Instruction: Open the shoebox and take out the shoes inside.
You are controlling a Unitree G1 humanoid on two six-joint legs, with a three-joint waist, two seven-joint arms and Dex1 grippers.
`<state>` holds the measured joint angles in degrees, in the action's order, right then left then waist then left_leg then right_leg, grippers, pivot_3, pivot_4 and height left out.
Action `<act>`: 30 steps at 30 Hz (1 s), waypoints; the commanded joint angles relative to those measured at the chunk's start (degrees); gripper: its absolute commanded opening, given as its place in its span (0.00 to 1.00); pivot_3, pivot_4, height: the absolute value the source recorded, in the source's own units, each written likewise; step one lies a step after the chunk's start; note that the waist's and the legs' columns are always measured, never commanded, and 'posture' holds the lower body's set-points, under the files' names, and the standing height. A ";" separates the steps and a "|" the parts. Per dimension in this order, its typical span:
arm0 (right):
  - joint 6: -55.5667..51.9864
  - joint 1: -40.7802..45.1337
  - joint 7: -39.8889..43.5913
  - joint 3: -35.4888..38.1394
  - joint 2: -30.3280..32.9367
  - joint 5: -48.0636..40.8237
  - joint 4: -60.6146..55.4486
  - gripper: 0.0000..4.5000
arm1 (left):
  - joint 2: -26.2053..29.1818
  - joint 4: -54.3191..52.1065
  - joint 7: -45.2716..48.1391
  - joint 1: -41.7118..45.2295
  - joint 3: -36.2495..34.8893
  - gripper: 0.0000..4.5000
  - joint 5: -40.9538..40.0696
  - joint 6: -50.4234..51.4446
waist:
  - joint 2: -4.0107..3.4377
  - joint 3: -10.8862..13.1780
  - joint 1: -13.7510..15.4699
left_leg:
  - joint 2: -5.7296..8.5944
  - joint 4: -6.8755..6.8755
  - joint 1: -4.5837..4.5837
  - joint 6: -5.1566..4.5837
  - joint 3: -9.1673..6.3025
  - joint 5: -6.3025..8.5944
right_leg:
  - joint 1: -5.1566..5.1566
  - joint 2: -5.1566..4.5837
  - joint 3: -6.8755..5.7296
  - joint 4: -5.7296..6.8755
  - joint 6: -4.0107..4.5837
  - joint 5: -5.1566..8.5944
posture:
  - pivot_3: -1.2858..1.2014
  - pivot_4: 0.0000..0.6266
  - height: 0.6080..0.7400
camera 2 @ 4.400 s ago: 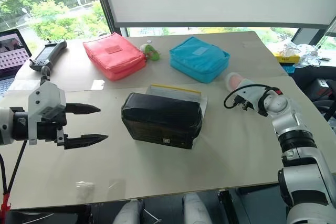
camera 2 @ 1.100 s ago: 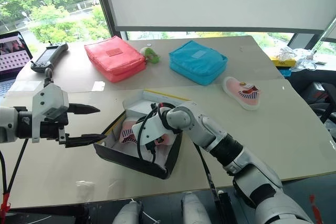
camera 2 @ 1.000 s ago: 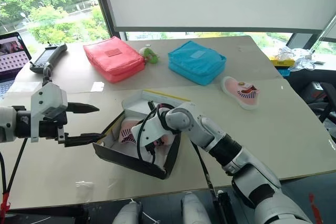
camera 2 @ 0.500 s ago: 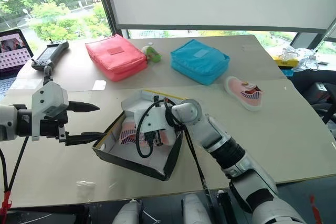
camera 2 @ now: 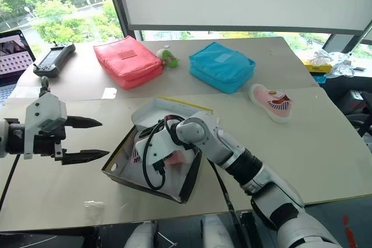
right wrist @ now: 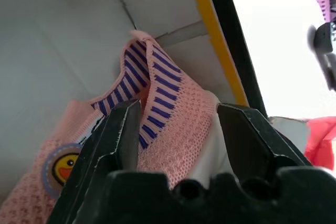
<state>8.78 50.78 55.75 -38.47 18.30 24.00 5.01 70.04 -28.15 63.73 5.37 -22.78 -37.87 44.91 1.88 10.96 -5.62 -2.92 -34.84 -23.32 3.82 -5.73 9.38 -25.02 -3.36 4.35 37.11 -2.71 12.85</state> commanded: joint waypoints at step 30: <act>-16.37 -1.53 5.92 18.48 -3.51 -21.69 -2.05 0.01 | 0.50 -0.94 -1.85 1.32 -1.29 1.00 0.19 -0.63 | 0.07 0.01 -0.64 | -0.05 0.08 0.52 0.00 -0.03 0.01 | 0.52 0.04 -0.01 0.00 0.38 0.23 | 0.52 0.24 0.95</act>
<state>0.22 48.09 59.41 -26.68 14.36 10.66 7.41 70.03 -29.05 62.25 5.60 -23.54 -38.17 45.08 1.95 10.98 -6.26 -2.97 -34.77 -22.90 3.82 -5.78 9.39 -24.58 -3.32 4.33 37.11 -2.57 12.95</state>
